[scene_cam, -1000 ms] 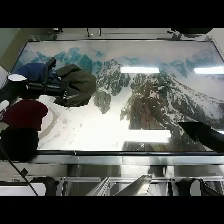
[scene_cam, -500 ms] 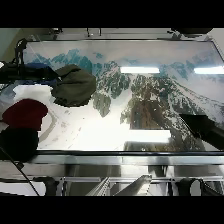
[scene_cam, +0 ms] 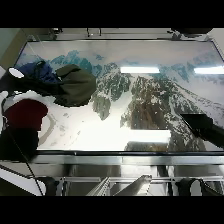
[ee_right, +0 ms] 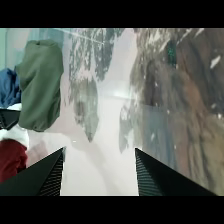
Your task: Fold the shirts.
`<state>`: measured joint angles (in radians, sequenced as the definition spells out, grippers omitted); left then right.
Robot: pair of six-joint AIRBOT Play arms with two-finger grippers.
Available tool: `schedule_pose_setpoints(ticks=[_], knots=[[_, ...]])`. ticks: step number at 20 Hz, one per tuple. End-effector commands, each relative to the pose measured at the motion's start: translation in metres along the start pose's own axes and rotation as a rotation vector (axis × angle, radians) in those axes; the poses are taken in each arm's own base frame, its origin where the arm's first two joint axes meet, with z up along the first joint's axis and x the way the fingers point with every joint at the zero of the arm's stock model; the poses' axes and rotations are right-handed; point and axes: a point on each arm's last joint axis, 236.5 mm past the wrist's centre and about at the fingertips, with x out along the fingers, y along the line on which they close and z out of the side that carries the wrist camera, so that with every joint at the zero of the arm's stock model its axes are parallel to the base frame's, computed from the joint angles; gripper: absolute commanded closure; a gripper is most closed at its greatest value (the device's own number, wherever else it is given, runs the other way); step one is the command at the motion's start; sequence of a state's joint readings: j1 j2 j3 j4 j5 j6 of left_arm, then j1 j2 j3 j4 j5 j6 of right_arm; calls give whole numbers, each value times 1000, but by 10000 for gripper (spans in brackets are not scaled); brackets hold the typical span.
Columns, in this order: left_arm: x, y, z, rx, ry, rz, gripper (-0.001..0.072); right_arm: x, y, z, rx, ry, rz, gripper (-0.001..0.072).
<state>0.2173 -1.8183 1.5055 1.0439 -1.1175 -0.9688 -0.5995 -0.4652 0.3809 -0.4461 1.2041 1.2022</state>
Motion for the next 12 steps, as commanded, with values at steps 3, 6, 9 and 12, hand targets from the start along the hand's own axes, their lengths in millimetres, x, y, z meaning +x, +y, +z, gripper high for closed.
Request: schedule_pose_setpoints(ticks=[3, 6, 9, 12], knots=[[8, -32, -1, 54, 40, -28, 413, 4, -7, 0, 14, 15, -8, 234], [-20, -61, 18, 89, -33, -52, 682, 4, -7, 0, -29, 15, -8, 237], [-67, -125, 50, 97, -181, -185, 681, 4, -8, 8, -81, -19, -15, 270], [-129, -222, 65, 161, -307, -421, 681, 2, 15, 21, -168, -79, 74, 406]])
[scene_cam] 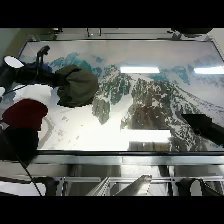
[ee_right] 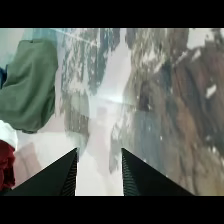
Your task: Fold the shirts.
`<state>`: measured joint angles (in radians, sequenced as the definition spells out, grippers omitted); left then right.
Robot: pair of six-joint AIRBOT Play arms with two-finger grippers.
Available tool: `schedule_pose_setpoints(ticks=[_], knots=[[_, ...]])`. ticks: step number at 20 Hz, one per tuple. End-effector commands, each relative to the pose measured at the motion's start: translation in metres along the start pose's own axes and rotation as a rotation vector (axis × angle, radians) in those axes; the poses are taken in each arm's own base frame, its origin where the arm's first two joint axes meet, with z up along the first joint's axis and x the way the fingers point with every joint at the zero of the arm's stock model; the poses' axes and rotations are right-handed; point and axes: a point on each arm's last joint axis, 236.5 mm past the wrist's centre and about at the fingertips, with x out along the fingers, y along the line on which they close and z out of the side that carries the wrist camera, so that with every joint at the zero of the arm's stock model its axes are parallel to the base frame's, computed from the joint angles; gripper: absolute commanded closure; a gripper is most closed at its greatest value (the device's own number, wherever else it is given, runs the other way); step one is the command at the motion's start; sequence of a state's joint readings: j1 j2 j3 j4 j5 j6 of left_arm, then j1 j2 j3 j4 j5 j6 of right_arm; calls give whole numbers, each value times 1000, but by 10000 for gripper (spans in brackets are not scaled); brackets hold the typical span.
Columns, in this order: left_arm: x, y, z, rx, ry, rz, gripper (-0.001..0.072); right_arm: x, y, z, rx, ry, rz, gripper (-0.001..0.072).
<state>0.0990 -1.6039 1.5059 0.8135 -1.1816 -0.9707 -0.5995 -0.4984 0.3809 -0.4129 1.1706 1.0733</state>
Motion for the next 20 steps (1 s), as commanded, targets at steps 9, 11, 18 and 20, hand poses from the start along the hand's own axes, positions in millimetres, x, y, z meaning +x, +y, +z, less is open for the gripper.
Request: schedule_pose_setpoints(ticks=[9, 11, 18, 20], knots=[[-160, -343, 65, 319, -278, -573, 679, -38, 107, 67, -371, -173, 179, 389], [-145, -335, 60, 303, -238, -508, 680, -38, 106, 65, -378, -164, 172, 389], [-27, -245, 12, 116, -70, -311, 681, -20, 93, 44, -345, -33, 187, 390], [-4, -224, -8, 97, -36, -282, 260, -10, 86, 34, -319, 14, 196, 389]])
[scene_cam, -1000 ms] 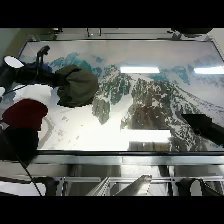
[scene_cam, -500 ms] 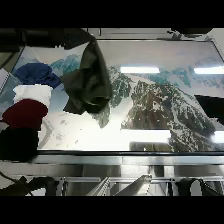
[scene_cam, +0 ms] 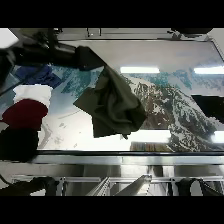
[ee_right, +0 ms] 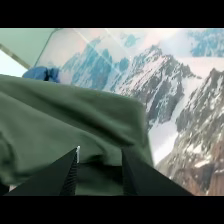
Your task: Fold the shirts.
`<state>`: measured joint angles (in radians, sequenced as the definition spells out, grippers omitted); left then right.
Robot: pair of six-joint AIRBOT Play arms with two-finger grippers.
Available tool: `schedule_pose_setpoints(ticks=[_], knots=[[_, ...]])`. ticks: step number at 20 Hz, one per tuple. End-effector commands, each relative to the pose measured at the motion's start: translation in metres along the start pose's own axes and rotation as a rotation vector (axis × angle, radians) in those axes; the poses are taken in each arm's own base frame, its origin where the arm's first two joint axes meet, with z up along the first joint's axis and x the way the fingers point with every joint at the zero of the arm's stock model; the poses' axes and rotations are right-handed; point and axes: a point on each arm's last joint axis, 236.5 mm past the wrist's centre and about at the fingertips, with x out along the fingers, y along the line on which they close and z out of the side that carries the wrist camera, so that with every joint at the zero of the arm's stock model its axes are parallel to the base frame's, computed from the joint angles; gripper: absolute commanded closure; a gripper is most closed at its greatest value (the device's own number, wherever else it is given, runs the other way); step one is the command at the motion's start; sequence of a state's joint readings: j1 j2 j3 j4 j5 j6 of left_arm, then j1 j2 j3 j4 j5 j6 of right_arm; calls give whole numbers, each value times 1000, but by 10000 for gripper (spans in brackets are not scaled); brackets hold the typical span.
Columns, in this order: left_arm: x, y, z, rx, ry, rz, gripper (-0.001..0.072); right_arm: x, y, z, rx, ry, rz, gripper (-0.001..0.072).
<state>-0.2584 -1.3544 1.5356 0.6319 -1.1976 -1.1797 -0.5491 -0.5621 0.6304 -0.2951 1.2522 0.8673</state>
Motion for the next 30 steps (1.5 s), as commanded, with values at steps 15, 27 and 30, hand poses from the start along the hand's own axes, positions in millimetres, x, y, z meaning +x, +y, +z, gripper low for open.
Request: schedule_pose_setpoints(ticks=[15, 27, 30], knots=[[31, 146, -247, -457, 400, 228, -2, 129, -91, -205, 287, 554, -115, 254], [137, 145, -224, -338, 404, 195, 47, 208, -109, -179, 351, 529, -51, 267], [142, 143, -223, -338, 428, 173, 691, 212, -117, -175, 344, 511, -76, 540]])
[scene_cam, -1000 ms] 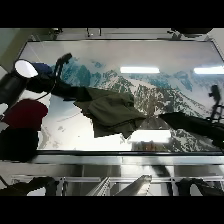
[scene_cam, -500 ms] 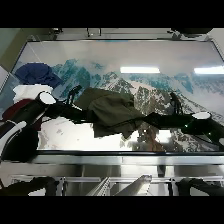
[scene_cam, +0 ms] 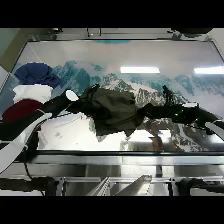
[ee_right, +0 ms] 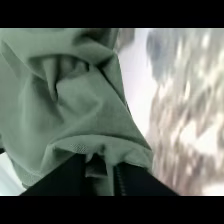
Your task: Fold the shirts.
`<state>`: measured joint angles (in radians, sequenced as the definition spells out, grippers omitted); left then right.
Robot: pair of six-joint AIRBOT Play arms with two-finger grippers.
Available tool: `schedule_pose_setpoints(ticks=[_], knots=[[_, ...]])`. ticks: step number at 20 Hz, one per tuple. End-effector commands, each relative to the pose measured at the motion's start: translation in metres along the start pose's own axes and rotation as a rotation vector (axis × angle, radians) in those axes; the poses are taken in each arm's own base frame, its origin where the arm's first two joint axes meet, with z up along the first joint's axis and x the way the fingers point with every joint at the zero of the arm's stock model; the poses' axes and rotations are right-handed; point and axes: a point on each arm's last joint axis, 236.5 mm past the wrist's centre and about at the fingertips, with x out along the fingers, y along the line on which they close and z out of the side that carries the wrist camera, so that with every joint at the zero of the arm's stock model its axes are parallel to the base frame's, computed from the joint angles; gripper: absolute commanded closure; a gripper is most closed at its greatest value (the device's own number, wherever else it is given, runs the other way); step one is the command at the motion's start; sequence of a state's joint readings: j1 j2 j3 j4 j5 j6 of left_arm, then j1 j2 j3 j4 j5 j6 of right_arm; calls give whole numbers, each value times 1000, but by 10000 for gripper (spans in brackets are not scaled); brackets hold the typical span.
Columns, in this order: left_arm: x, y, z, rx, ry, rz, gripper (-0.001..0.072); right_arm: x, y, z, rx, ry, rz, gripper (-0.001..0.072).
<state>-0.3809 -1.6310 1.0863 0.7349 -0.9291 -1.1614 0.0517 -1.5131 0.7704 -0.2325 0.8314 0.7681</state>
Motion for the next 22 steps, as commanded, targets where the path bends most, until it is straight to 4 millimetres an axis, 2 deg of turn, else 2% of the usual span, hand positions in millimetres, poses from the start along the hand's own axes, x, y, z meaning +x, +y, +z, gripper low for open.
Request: schedule_pose_setpoints(ticks=[1, 4, 7, 9, 11, 12, 14, 16, 17, 18, 19, 20, 22], knots=[[6, -8, 4, 17, 31, -22, 700, 2, -1, 13, -6, -40, -5, 685], [-15, -14, 13, 29, -6, -31, 700, 1, 2, 13, -50, -40, 1, 700], [-58, -32, 26, 65, -82, -49, 700, -9, 17, 23, -113, -71, 15, 701], [-96, -49, 31, 104, -145, -62, 680, -26, 41, 40, -169, -127, 38, 701], [-136, -74, 32, 149, -217, -89, 682, -55, 84, 61, -266, -212, 76, 701], [-157, -91, 34, 166, -267, -120, 682, -75, 112, 69, -326, -260, 105, 701], [-212, -140, 38, 259, -379, -187, 682, -130, 186, 80, -489, -382, 179, 701], [-282, -211, 37, 408, -524, -273, 683, -199, 265, 76, -665, -532, 246, 701], [-321, -252, 31, 504, -613, -311, 682, -235, 302, 67, -750, -607, 278, 702], [-364, -291, 20, 608, -715, -331, 679, -280, 344, 50, -851, -702, 313, 702], [-399, -322, 7, 690, -798, -344, 676, -315, 374, 34, -927, -778, 338, 702], [-434, -351, -9, 770, -878, -358, 676, -350, 402, 18, -1004, -862, 347, 702], [-481, -390, -40, 870, -969, -391, 675, -400, 439, -9, -1123, -984, 347, 702]])
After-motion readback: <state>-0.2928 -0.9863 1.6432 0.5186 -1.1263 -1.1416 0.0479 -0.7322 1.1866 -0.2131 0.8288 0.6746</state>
